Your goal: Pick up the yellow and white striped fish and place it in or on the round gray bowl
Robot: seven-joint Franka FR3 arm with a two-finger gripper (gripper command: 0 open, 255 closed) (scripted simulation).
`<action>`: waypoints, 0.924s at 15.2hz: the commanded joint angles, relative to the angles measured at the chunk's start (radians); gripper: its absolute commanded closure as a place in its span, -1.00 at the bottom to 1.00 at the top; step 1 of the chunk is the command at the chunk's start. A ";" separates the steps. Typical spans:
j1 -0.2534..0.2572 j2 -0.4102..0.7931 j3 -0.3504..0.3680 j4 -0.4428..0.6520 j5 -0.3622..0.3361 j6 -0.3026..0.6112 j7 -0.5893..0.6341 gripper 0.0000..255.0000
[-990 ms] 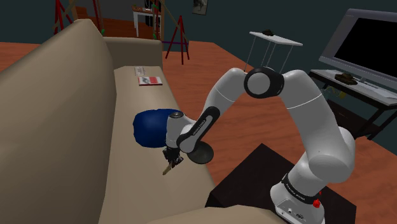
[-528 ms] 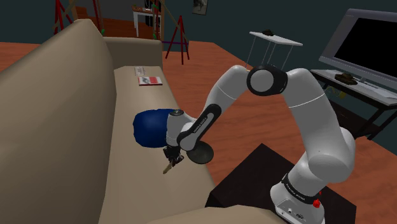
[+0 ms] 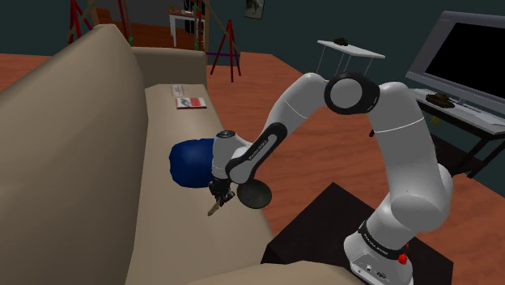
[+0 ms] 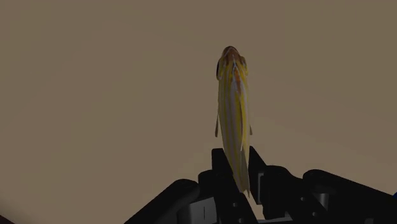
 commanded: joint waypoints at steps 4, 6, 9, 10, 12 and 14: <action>-0.022 -0.060 0.028 -0.024 0.021 -0.038 -0.010 1.00; -0.031 -0.084 0.039 -0.033 0.031 -0.053 -0.015 1.00; -0.045 -0.119 0.057 -0.044 0.046 -0.077 -0.022 1.00; -0.049 -0.131 0.062 -0.048 0.051 -0.085 -0.025 1.00; -0.076 -0.154 0.067 -0.077 0.056 -0.080 -0.045 1.00; -0.122 -0.180 0.068 -0.128 0.059 -0.058 -0.084 1.00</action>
